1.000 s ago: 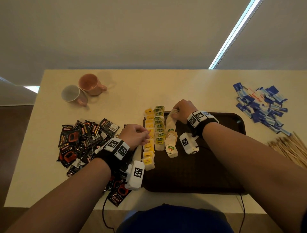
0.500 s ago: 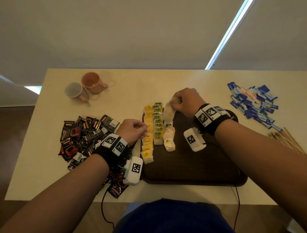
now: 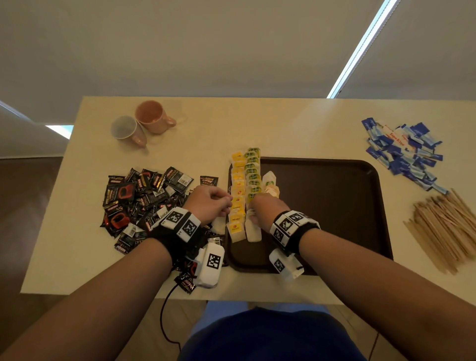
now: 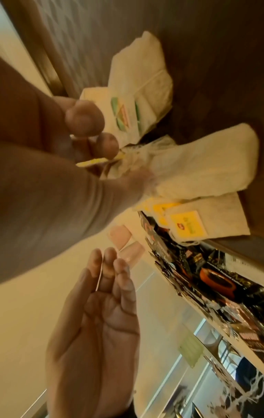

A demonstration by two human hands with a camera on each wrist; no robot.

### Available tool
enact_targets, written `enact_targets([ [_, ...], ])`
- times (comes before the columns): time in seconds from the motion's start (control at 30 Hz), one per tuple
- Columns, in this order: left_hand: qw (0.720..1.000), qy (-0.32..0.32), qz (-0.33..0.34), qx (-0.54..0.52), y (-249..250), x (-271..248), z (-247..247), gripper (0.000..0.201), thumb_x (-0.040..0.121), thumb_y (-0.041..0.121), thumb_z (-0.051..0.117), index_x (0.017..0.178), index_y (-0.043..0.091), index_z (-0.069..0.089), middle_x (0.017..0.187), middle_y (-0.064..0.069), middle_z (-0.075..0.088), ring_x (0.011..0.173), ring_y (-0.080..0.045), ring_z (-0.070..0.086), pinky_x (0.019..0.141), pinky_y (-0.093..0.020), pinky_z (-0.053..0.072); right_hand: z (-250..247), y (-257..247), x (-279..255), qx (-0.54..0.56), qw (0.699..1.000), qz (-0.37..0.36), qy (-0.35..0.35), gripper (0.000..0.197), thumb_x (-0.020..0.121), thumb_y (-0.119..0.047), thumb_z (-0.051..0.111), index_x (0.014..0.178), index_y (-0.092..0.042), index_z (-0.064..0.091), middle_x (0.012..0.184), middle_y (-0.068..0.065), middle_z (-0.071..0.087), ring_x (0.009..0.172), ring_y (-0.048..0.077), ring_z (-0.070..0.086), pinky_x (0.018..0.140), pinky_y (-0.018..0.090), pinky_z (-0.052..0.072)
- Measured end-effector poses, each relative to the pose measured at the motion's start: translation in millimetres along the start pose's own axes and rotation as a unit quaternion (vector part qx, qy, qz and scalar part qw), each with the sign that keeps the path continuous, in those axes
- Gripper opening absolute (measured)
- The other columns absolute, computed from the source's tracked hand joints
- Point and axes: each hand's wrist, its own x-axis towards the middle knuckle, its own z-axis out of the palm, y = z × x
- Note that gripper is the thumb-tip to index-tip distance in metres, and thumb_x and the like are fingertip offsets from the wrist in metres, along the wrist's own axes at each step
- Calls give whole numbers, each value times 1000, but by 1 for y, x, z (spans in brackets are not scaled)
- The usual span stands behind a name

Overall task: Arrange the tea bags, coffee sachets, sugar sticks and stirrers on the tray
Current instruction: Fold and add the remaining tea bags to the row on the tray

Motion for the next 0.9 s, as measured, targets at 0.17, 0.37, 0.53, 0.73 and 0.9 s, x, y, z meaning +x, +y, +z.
enact_targets([
  [0.17, 1000, -3, 0, -8, -3, 0, -2, 9, 95, 7, 63, 93, 10, 71, 91, -13, 74, 82, -23, 72, 83, -40, 60, 0, 2, 7, 31, 999, -7, 29, 25, 95, -16, 61, 120, -11, 63, 119, 6, 55, 107, 25, 59, 89, 34, 52],
  [0.37, 1000, -4, 3, -8, -3, 0, -2, 10, 95, 6, 63, 91, 12, 70, 91, -13, 74, 83, -23, 72, 83, -39, 60, -1, 12, -6, 117, 991, -6, 60, 34, 87, -27, 71, 117, -16, 59, 118, 3, 57, 109, 22, 57, 96, 34, 49],
  [0.53, 1000, -8, -2, -4, -1, 4, 3, 10, 95, 7, 63, 92, 13, 69, 91, -11, 75, 82, -22, 72, 82, -38, 60, -2, 23, -19, 164, 980, 22, 113, 30, 83, -33, 76, 92, -20, 51, 103, -5, 56, 92, 14, 57, 87, 35, 53],
  [0.73, 1000, -17, -7, -5, 3, 7, 9, 11, 94, 5, 63, 89, 13, 69, 89, -11, 74, 79, -21, 72, 79, -35, 60, 16, 16, -18, 127, 990, -47, 41, 21, 83, -30, 75, 94, -22, 59, 92, -5, 58, 85, 17, 58, 78, 33, 53],
  [0.9, 1000, -15, -2, -5, 6, 7, 11, 13, 95, 5, 63, 87, 14, 69, 88, -12, 74, 76, -20, 71, 77, -34, 60, 22, 18, -10, 126, 990, -35, 44, 27, 84, -26, 74, 104, -20, 57, 101, -4, 55, 91, 17, 56, 80, 30, 51],
])
